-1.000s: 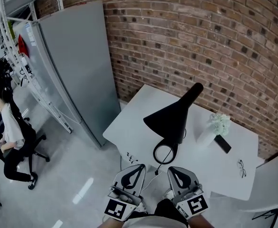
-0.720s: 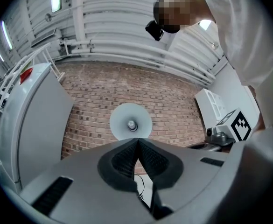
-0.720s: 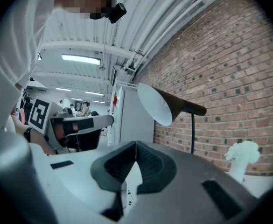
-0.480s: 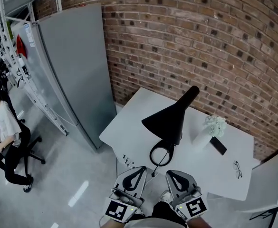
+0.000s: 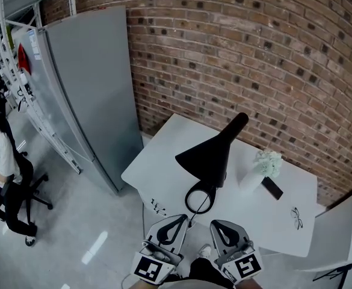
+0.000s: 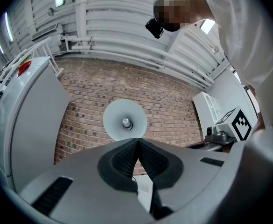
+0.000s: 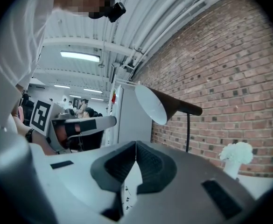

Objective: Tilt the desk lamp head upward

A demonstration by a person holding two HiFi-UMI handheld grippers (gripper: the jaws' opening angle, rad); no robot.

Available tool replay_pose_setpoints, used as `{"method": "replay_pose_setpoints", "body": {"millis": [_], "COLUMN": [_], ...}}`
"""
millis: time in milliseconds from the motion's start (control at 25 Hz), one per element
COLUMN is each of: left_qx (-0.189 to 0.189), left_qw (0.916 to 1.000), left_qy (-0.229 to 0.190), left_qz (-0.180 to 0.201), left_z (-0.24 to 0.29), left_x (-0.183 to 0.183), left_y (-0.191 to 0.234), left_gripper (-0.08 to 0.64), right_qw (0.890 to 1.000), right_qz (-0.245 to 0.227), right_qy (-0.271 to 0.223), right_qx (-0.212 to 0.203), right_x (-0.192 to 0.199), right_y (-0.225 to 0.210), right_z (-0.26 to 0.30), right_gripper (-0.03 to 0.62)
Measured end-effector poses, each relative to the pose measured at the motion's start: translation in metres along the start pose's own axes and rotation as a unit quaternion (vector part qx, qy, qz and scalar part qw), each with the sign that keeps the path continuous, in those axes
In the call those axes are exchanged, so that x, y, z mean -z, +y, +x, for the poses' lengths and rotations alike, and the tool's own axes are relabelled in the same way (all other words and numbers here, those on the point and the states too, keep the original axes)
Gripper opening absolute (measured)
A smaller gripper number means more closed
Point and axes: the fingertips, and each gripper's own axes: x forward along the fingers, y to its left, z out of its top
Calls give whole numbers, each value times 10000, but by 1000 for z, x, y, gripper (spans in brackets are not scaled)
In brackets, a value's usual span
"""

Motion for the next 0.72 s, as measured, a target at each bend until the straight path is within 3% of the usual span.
{"method": "replay_pose_setpoints", "body": {"millis": [280, 720], "left_qx": [77, 110], "left_qw": [9999, 9998], "left_qy": [91, 178], "left_qz": [-45, -49], "left_z": [3, -3], "left_x": [8, 10], "left_y": [-3, -3], "left_gripper": [6, 6], "right_qw": [9986, 9991], "right_qz": [481, 376], "right_qy": [-94, -105], "right_qx": [198, 142], "right_x": [0, -3], "right_y": [-6, -4], "right_z": [-8, -9], "right_gripper": [17, 17]}}
